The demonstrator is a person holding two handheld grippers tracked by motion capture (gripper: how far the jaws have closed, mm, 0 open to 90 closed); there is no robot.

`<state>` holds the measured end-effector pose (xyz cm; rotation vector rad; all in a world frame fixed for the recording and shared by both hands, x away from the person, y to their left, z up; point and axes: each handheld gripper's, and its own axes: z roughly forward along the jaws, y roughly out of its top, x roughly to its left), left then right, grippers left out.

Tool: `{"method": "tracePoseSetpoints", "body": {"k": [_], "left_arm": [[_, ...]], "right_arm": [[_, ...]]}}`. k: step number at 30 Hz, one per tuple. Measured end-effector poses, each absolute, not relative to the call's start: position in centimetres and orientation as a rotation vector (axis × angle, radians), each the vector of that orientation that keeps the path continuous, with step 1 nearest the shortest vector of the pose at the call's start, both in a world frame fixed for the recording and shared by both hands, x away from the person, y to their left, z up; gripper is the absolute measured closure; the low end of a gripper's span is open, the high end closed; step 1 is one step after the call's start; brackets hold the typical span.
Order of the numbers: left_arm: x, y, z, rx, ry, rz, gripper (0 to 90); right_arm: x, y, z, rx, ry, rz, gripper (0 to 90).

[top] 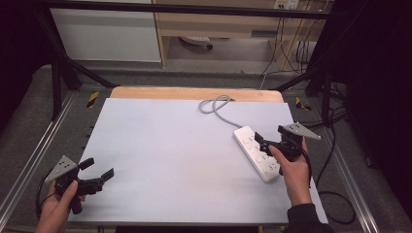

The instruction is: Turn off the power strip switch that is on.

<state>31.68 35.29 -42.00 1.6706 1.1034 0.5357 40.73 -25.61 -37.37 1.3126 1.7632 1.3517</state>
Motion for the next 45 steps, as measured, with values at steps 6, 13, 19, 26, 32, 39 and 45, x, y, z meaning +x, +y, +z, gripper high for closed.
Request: {"method": "tracePoseSetpoints", "body": {"k": [6,13,19,26,32,39,45], "left_arm": [[31.7,35.3,-42.0,1.672,1.100,0.536,5.4],[31.7,35.3,-42.0,1.674,1.101,0.536,5.4],[31.7,35.3,-42.0,1.678,1.098,0.537,5.4],[31.7,35.3,-42.0,1.681,1.096,0.538,5.4],[31.7,35.2,-42.0,1.682,1.096,0.536,5.4],[31.7,35.2,-42.0,1.682,1.095,0.536,5.4],[31.7,35.2,-42.0,1.682,1.096,0.537,5.3]], "right_arm": [[41.0,-25.3,-37.5,1.308,1.779,1.352,2.9],[41.3,-25.1,-37.6,1.308,1.784,1.341,3.5],[41.6,-24.8,-37.7,1.303,1.782,1.330,4.9],[41.9,-24.5,-37.9,1.310,1.782,1.314,10.3],[42.0,-24.3,-38.0,1.308,1.777,1.295,19.9],[42.0,-24.0,-38.1,1.305,1.763,1.284,30.7],[41.9,-23.5,-38.4,1.293,1.737,1.273,45.6]]}}
